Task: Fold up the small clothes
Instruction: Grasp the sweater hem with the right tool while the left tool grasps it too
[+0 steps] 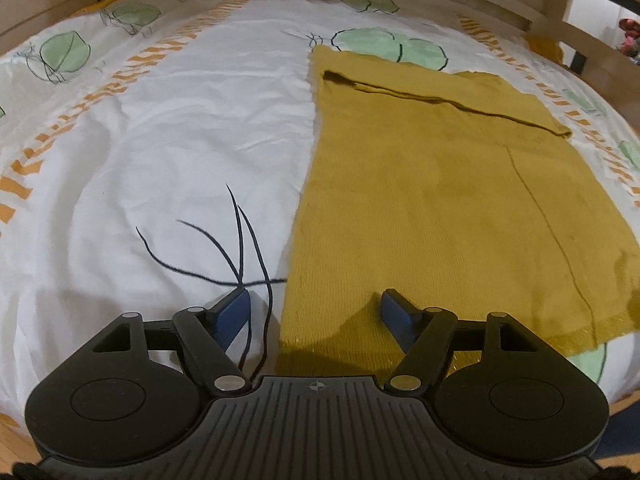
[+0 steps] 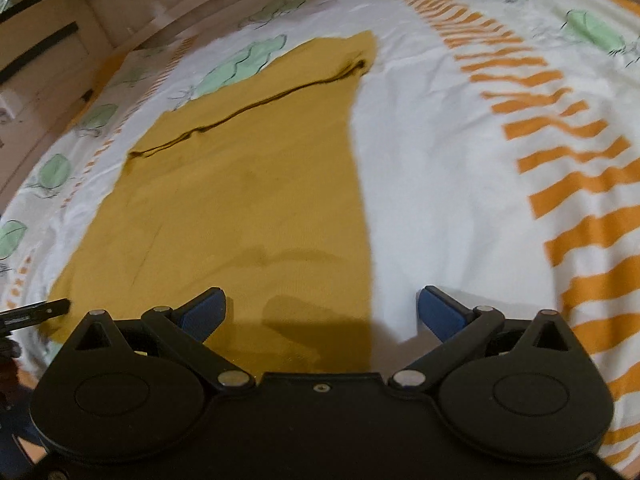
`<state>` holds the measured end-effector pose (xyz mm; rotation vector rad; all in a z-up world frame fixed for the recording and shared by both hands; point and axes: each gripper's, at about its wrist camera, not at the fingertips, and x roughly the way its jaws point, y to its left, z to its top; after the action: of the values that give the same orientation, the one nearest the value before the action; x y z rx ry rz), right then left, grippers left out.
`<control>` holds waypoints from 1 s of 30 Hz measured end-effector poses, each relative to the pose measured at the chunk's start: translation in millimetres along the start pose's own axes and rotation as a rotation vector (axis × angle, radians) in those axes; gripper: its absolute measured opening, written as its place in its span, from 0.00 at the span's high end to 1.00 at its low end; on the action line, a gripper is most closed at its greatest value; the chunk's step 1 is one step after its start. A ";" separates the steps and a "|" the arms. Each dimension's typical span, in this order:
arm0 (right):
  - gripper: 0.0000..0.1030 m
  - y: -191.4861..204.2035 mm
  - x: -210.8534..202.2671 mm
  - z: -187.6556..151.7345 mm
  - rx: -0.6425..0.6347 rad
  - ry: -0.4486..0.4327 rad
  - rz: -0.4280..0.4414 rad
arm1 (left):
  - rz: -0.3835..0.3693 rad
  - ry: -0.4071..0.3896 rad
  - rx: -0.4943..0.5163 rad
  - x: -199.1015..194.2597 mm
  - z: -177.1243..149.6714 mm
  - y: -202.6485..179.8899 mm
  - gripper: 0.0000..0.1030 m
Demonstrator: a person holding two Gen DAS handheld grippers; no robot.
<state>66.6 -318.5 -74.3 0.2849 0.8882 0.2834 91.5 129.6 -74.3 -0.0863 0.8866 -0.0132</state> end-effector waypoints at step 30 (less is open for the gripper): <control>0.77 -11.1 -16.9 4.5 0.132 -0.105 0.174 | -0.113 -0.118 -0.074 -13.6 -0.2 9.9 0.95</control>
<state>61.4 -335.3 -63.5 0.4971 0.7803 0.3685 82.6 140.1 -64.7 -0.2043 0.7635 -0.0804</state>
